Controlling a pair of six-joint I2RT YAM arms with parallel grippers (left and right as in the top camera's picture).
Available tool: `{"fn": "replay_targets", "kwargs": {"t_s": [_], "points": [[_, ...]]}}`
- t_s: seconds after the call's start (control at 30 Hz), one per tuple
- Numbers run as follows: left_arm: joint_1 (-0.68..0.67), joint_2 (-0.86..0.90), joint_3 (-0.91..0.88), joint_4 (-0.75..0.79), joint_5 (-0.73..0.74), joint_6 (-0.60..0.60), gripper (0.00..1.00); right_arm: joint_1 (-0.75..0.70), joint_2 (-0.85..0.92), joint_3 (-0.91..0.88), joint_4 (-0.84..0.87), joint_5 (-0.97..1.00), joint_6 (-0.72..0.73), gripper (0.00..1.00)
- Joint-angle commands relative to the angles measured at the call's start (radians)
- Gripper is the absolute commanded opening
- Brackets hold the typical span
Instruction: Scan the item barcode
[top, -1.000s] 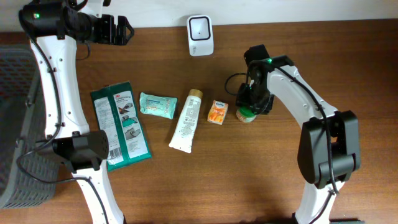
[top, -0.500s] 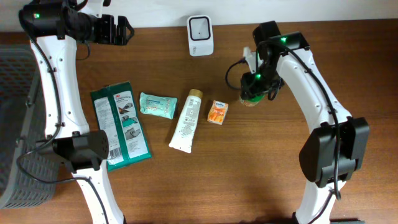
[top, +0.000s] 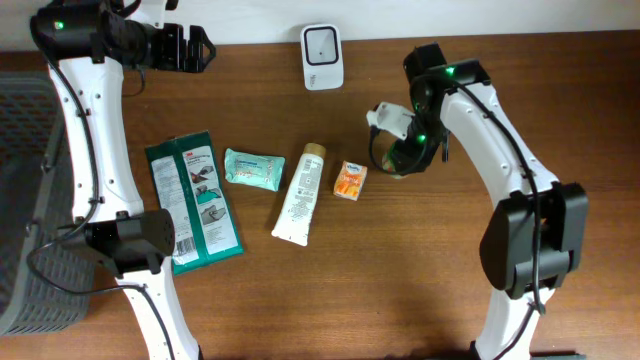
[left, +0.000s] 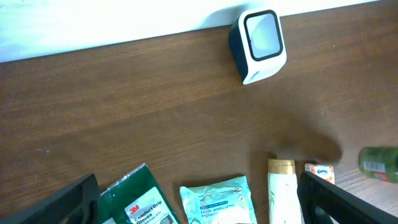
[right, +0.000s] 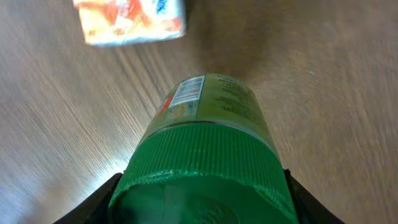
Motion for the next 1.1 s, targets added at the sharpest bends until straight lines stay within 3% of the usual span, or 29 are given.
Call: {"fn": "replay_targets", "kwargs": {"t_s": [0.0, 0.17, 0.27, 0.43, 0.47, 0.5, 0.53, 0.93, 1.07], "points": [[0.001, -0.01, 0.008, -0.001, 0.011, 0.019, 0.99, -0.004, 0.019, -0.062, 0.021, 0.002, -0.216, 0.3], [0.001, -0.01, 0.008, -0.001, 0.011, 0.019, 0.99, -0.004, 0.02, -0.113, 0.043, 0.027, -0.253, 0.31], [0.001, -0.01, 0.008, -0.001, 0.011, 0.019, 0.99, -0.004, 0.02, -0.114, 0.043, 0.027, -0.248, 0.42], [0.001, -0.01, 0.008, -0.001, 0.011, 0.019, 0.99, -0.004, 0.019, -0.111, 0.04, 0.019, -0.094, 0.67], [0.001, -0.01, 0.008, -0.001, 0.011, 0.019, 0.99, -0.004, 0.019, -0.106, 0.035, 0.019, -0.063, 0.82], [0.001, -0.01, 0.008, -0.001, 0.011, 0.019, 0.99, -0.004, 0.019, -0.099, 0.029, 0.014, -0.006, 0.88], [0.001, -0.01, 0.008, -0.001, 0.011, 0.019, 0.99, -0.004, 0.019, -0.085, 0.014, -0.003, 0.044, 1.0], [0.001, -0.01, 0.008, -0.001, 0.011, 0.019, 0.99, -0.003, 0.019, 0.17, -0.195, -0.191, 0.812, 0.98], [0.001, -0.01, 0.008, -0.001, 0.011, 0.019, 0.99, -0.003, 0.02, 0.16, -0.135, -0.288, 0.853, 0.98]]}}
